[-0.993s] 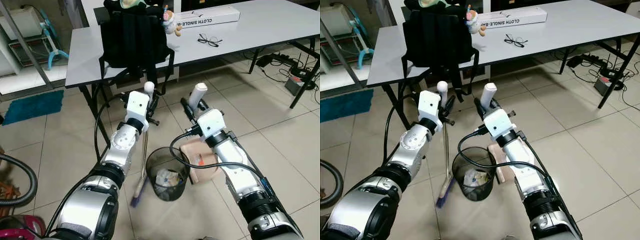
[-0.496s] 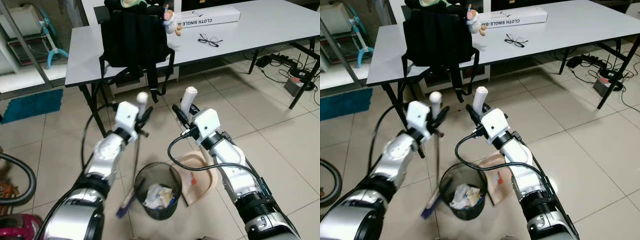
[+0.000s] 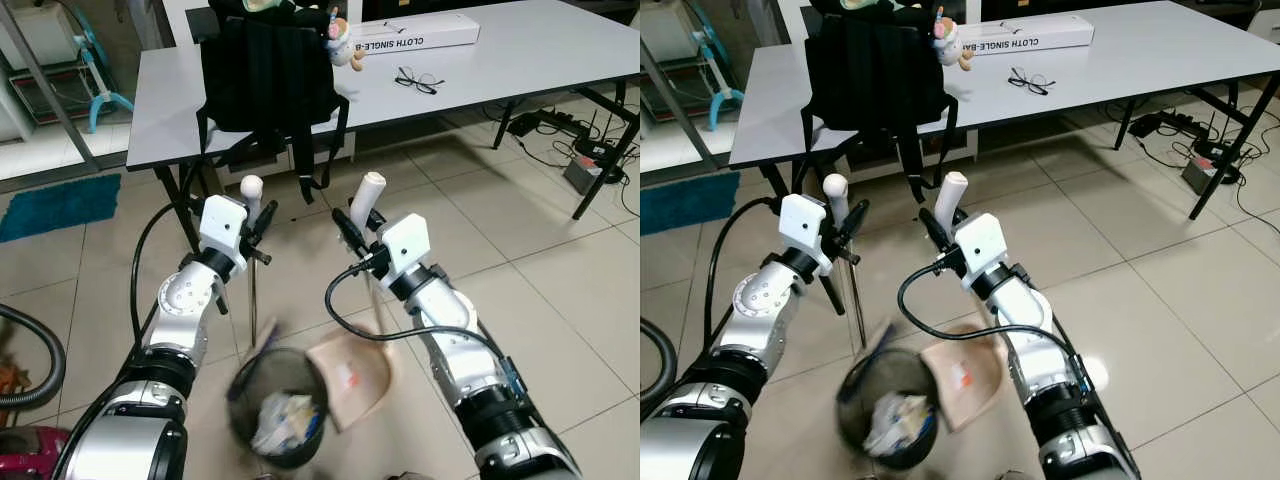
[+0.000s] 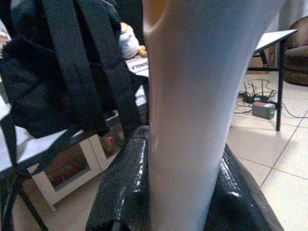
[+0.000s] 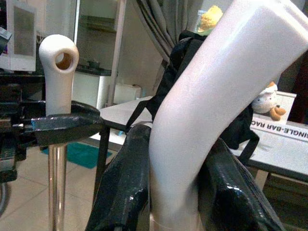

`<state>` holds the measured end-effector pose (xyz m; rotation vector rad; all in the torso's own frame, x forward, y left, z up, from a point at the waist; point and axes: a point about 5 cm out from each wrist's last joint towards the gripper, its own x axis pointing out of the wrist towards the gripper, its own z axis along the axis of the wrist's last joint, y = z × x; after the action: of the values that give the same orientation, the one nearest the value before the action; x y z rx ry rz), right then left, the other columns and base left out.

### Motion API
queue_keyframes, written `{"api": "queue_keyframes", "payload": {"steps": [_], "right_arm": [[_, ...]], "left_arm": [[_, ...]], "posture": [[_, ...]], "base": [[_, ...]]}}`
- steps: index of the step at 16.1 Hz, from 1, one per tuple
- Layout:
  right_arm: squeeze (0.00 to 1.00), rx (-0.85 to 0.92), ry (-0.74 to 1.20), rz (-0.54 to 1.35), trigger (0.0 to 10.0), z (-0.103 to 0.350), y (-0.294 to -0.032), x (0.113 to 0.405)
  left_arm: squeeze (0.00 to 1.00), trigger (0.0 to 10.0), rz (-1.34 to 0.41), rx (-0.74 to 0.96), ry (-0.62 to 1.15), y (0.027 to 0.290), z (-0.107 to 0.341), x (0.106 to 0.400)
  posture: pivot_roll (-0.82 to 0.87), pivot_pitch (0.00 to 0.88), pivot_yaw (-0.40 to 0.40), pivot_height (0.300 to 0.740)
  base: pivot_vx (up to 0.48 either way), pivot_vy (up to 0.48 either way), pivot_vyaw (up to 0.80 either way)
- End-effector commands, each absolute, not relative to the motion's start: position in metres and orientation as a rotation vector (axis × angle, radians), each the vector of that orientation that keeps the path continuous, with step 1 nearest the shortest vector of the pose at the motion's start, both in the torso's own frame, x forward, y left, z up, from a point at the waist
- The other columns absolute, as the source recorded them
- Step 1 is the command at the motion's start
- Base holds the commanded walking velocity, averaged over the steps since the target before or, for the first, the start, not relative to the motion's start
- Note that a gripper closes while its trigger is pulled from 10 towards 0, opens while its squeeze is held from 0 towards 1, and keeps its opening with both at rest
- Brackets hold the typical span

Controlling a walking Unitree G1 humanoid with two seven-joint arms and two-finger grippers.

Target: Sweep floor

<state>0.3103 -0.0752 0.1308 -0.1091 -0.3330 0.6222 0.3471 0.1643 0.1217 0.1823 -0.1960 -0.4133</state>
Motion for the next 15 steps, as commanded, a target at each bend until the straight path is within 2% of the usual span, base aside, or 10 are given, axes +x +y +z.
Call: {"api": "queue_keyframes", "payload": {"steps": [1,2,6,8,10,15], "right_arm": [[0.0,-0.066,-0.365,0.621,10.0,0.138,-0.072,0.309],[0.0,-0.077,-0.368,0.615,10.0,0.138,-0.075,0.309],[0.0,-0.147,-0.394,0.478,10.0,0.15,-0.115,0.318],[0.0,-0.204,-0.398,0.348,10.0,0.159,-0.148,0.324],[0.0,-0.236,-0.378,0.17,10.0,0.167,-0.176,0.325],[0.0,-0.172,-0.325,0.075,10.0,0.171,-0.176,0.306]], "left_arm": [[0.0,10.0,-0.399,0.193,-0.25,0.168,0.137,0.352],[0.0,10.0,-0.398,0.201,-0.252,0.17,0.139,0.352],[0.0,10.0,-0.315,0.251,-0.27,0.187,0.147,0.354],[0.0,10.0,-0.245,0.244,-0.268,0.193,0.159,0.36],[0.0,10.0,-0.219,0.157,-0.281,0.183,0.172,0.364],[0.0,10.0,-0.241,0.117,-0.322,0.144,0.173,0.344]], "posture": [[-0.09,0.0,0.071,0.74],[-0.09,0.0,0.071,0.74],[-0.1,0.0,0.063,0.74],[-0.1,0.0,0.056,0.74],[-0.11,0.0,0.059,0.74],[-0.12,0.0,0.053,0.74]], "base": [[0.0,0.0,0.0],[0.0,0.0,0.0],[0.0,0.0,0.0],[0.0,0.0,0.0],[0.0,0.0,0.0],[0.0,-0.064,0.0]]}}
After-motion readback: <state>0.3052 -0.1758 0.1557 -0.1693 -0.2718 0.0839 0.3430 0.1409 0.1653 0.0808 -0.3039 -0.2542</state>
